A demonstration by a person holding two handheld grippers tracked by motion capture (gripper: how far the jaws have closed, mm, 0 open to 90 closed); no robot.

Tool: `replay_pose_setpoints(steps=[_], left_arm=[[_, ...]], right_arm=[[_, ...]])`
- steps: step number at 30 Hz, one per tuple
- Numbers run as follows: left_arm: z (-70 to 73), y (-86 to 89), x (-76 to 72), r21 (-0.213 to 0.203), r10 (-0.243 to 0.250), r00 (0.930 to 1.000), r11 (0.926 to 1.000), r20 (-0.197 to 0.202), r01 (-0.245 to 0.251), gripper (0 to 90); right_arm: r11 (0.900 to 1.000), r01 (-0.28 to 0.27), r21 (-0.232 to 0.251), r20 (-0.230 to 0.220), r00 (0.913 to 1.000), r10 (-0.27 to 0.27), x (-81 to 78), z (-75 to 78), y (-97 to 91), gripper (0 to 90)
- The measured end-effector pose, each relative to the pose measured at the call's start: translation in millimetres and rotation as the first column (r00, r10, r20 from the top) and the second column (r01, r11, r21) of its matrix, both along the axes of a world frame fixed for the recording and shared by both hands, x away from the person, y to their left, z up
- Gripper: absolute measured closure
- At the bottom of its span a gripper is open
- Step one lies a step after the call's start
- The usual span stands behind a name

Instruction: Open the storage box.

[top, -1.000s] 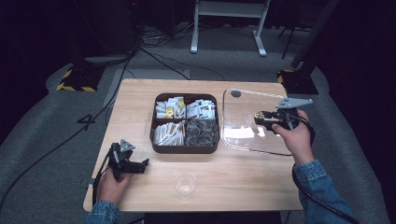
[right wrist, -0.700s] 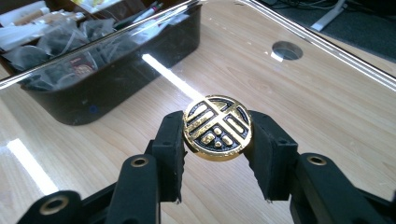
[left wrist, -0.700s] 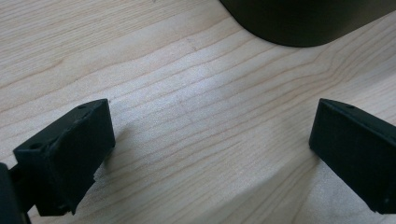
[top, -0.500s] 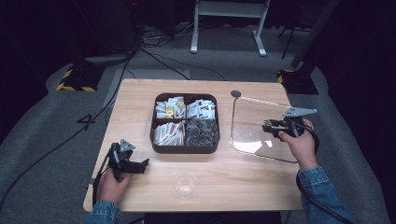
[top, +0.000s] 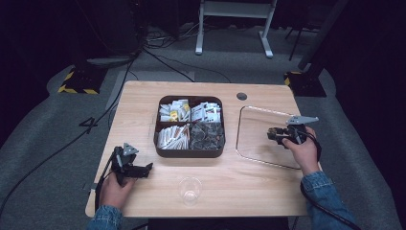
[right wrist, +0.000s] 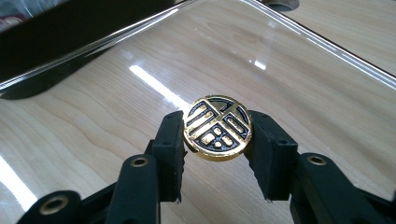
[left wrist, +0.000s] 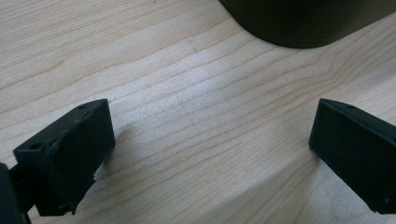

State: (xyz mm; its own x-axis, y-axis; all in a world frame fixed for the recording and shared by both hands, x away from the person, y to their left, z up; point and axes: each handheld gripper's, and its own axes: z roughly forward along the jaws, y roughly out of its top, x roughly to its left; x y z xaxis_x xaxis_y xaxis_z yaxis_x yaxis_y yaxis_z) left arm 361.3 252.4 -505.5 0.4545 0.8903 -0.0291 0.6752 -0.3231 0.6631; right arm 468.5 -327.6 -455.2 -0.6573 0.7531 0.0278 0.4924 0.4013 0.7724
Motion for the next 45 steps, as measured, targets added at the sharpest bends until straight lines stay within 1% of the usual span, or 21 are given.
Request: replay_pose_setpoints(steps=[6, 7, 11, 18, 19, 22, 26, 27, 28, 29, 30, 31, 32, 33, 36, 40, 45], left_arm=[[0.0, 0.0, 0.0, 0.000, 0.000, 1.0000, 1.0000, 0.000, 0.000, 0.5], [0.0, 0.0, 0.0, 0.000, 0.000, 1.0000, 1.0000, 0.000, 0.000, 0.5], [0.0, 0.0, 0.0, 0.000, 0.000, 1.0000, 1.0000, 0.000, 0.000, 0.5], [0.0, 0.0, 0.0, 0.000, 0.000, 1.0000, 1.0000, 0.000, 0.000, 0.5], [0.0, 0.0, 0.0, 0.000, 0.000, 1.0000, 1.0000, 0.000, 0.000, 0.5], [0.0, 0.0, 0.0, 0.000, 0.000, 1.0000, 1.0000, 0.000, 0.000, 0.5], [0.0, 0.0, 0.0, 0.000, 0.000, 1.0000, 1.0000, 0.000, 0.000, 0.5], [0.0, 0.0, 0.0, 0.000, 0.000, 1.0000, 1.0000, 0.000, 0.000, 0.5], [0.0, 0.0, 0.0, 0.000, 0.000, 1.0000, 1.0000, 0.000, 0.000, 0.5], [0.0, 0.0, 0.0, 0.000, 0.000, 1.0000, 1.0000, 0.000, 0.000, 0.5], [0.0, 0.0, 0.0, 0.000, 0.000, 1.0000, 1.0000, 0.000, 0.000, 0.5], [0.0, 0.0, 0.0, 0.000, 0.000, 1.0000, 1.0000, 0.000, 0.000, 0.5], [0.0, 0.0, 0.0, 0.000, 0.000, 1.0000, 1.0000, 0.000, 0.000, 0.5], [0.0, 0.0, 0.0, 0.000, 0.000, 1.0000, 1.0000, 0.000, 0.000, 0.5], [0.0, 0.0, 0.0, 0.000, 0.000, 1.0000, 1.0000, 0.000, 0.000, 0.5], [0.0, 0.0, 0.0, 0.000, 0.000, 1.0000, 1.0000, 0.000, 0.000, 0.5], [0.0, 0.0, 0.4, -0.001, 0.000, 1.0000, 1.0000, 0.000, 0.000, 0.5]], right_arm=[[0.9999, 0.006, -0.010, -0.019, 0.9998, -0.006, 4.3, -13.6, -1.7, 58.8], [0.9999, 0.012, -0.005, -0.028, 0.9995, -0.012, 4.9, -16.2, -1.5, 58.8], [0.9998, 0.014, -0.018, -0.044, 0.9989, -0.014, 6.9, -23.6, -2.0, 58.8], [0.9993, 0.029, -0.023, -0.065, 0.9974, -0.031, 7.9, -29.9, -4.2, 58.7], [0.9988, 0.044, -0.023, -0.076, 0.9961, -0.045, 8.2, -31.2, -4.9, 58.7], [0.9982, 0.054, -0.026, -0.078, 0.9954, -0.056, 8.6, -33.2, -6.0, 58.7], [0.9978, 0.065, -0.011, -0.077, 0.9949, -0.065, 9.0, -34.1, -7.3, 58.4], [0.9978, 0.066, -0.005, -0.074, 0.9951, -0.066, 9.2, -34.6, -7.7, 55.6], [0.9978, 0.066, -0.005, -0.074, 0.9951, -0.066, 9.2, -34.6, -7.7, 55.6], [0.9974, 0.069, 0.022, -0.061, 0.9959, -0.067, 10.0, -35.3, -8.0, 47.7], [0.9956, 0.080, 0.050, -0.072, 0.9945, -0.076, 11.1, -35.7, -7.2, 39.5], [0.9953, 0.083, 0.049, -0.073, 0.9942, -0.079, 10.9, -35.7, -7.0, 37.7], [0.9953, 0.083, 0.049, -0.073, 0.9942, -0.079, 10.9, -35.7, -7.0, 37.7], [0.9942, 0.101, 0.038, -0.070, 0.9927, -0.098, 10.5, -37.2, -6.3, 33.2], [0.9921, 0.116, 0.048, -0.076, 0.9908, -0.112, 10.7, -39.3, -6.1, 30.8], [0.9916, 0.119, 0.050, -0.069, 0.9909, -0.116, 10.6, -38.8, -6.7, 30.0], [0.9899, 0.124, 0.068, -0.053, 0.9913, -0.120, 7.9, -34.5, -8.9, 29.6]])
